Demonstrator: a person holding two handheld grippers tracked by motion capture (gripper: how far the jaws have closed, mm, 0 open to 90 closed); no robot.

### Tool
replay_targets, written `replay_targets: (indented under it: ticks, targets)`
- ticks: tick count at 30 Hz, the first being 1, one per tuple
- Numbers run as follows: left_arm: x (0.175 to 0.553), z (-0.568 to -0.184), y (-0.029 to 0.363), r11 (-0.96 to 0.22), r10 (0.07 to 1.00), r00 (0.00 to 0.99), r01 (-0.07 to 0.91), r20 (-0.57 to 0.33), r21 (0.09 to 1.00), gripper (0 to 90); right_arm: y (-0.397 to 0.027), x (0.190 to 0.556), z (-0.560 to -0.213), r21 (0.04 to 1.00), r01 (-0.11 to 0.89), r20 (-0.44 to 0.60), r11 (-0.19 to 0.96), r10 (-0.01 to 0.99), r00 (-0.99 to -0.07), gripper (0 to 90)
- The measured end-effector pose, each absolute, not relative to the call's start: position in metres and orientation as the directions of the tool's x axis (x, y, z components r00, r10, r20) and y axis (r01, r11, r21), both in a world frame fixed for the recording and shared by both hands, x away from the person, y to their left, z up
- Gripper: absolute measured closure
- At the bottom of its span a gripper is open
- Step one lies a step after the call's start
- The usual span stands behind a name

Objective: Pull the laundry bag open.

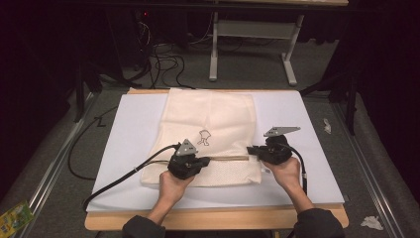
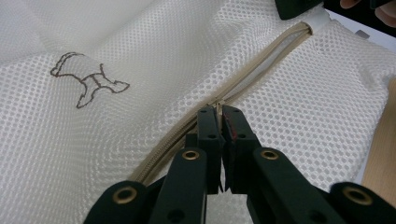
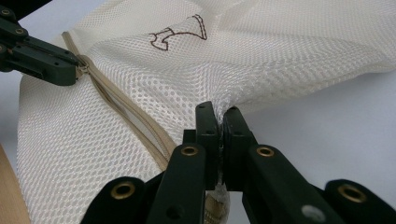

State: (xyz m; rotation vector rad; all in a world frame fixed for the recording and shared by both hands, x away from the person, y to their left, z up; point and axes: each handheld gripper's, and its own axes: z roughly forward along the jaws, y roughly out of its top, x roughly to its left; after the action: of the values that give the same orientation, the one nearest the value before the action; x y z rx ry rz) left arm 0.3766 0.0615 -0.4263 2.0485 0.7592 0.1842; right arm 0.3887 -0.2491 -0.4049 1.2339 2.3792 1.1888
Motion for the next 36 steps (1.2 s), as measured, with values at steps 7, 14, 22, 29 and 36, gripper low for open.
replay_targets:
  ticks: [7, 14, 22, 29, 36]
  targets:
    - [0.376, -0.426, 0.065, -0.389, 0.586, 0.795, 0.445, -0.156, 0.807, 87.2, -0.247, 0.389, -0.405, 0.740, 0.585, 0.161, 0.331, 0.758, -0.632, 89.0]
    - [0.376, -0.425, 0.070, -0.380, 0.586, 0.794, 0.446, -0.162, 0.810, 87.1, -0.248, 0.389, -0.405, 0.742, 0.584, 0.161, 0.330, 0.757, -0.633, 89.0]
    - [0.376, -0.424, 0.078, -0.369, 0.598, 0.785, 0.450, -0.163, 0.813, 87.2, -0.247, 0.391, -0.405, 0.743, 0.581, 0.159, 0.332, 0.755, -0.636, 89.0]
    - [0.375, -0.424, 0.084, -0.359, 0.604, 0.779, 0.456, -0.170, 0.814, 87.2, -0.246, 0.391, -0.403, 0.739, 0.585, 0.161, 0.333, 0.757, -0.634, 89.0]
    - [0.375, -0.423, 0.088, -0.353, 0.605, 0.777, 0.458, -0.174, 0.816, 87.2, -0.245, 0.391, -0.403, 0.743, 0.583, 0.164, 0.327, 0.756, -0.633, 89.0]
